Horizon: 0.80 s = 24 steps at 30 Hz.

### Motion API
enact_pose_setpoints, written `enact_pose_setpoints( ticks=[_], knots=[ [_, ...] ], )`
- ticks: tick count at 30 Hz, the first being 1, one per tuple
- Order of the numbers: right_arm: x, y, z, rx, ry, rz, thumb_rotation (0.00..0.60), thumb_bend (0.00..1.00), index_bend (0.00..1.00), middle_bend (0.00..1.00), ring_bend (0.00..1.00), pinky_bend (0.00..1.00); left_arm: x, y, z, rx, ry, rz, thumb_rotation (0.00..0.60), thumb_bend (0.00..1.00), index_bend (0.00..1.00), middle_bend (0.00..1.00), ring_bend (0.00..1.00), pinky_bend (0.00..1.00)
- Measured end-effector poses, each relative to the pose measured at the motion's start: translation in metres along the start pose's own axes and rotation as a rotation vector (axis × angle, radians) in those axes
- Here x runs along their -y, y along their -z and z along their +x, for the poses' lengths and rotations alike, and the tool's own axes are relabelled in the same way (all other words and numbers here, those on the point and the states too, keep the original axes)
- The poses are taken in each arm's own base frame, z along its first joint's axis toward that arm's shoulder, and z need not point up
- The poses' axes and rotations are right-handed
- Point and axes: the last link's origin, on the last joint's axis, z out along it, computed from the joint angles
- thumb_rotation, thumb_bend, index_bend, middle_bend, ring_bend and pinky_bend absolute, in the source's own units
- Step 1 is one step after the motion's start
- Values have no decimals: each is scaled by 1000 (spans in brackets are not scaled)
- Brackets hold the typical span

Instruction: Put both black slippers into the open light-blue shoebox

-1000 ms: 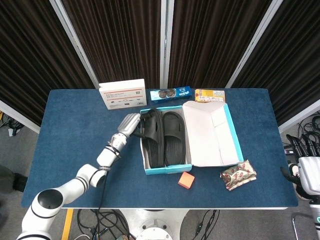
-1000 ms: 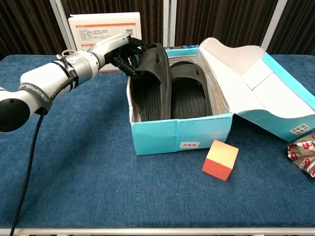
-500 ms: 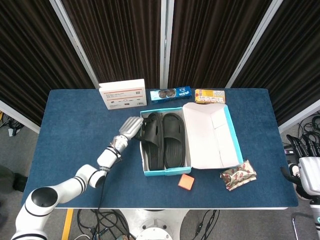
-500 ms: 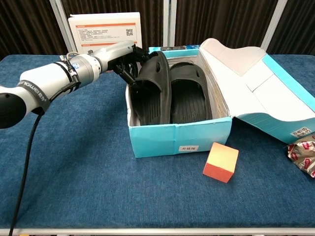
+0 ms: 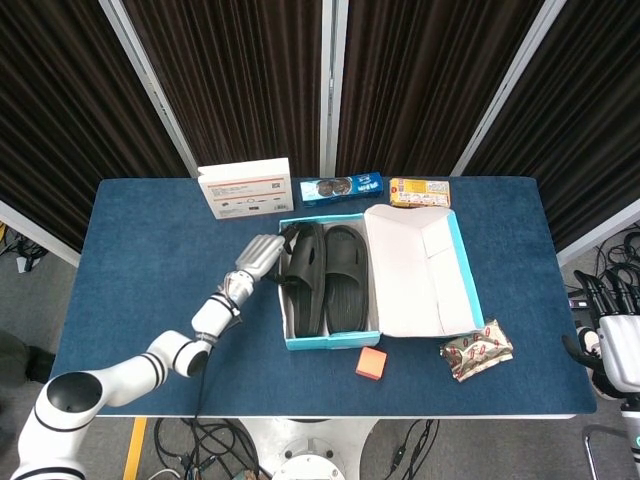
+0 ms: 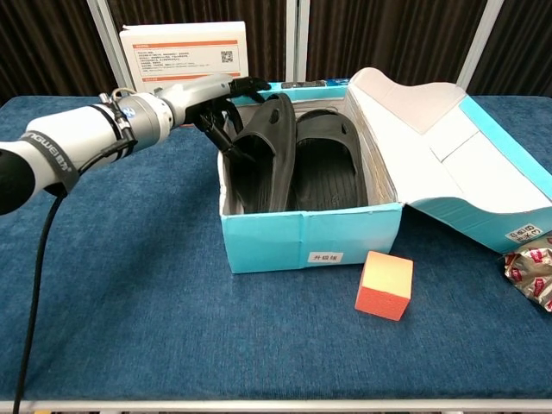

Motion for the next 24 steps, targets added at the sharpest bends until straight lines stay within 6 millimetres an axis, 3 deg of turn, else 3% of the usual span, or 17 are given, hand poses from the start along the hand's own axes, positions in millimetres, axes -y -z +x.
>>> enact_pose_setpoints(
  ticks=[12, 16, 19, 21, 24],
  knots=[
    [1, 0, 0, 0, -1, 4, 600, 136, 49, 146, 0, 138, -16, 15, 32, 49, -7, -36, 600, 0, 1, 0, 0, 162],
    [1, 0, 0, 1, -2, 4, 600, 136, 50, 146, 0, 138, -27, 25, 50, 66, 1, -54, 600, 0, 79, 3, 0, 162],
    [0, 0, 0, 2, -2, 4, 600, 136, 50, 146, 0, 138, -38, 33, 63, 63, 3, -77, 600, 0, 152, 62, 0, 162],
    [0, 0, -1, 2, -4, 4, 600, 136, 50, 146, 0, 138, -45, 37, 72, 42, -19, -96, 600, 0, 233, 151, 11, 163],
    [0, 0, -1, 3, -5, 4, 600, 136, 50, 146, 0, 138, -50, 38, 73, 28, -83, -112, 600, 0, 311, 255, 49, 162]
  ],
)
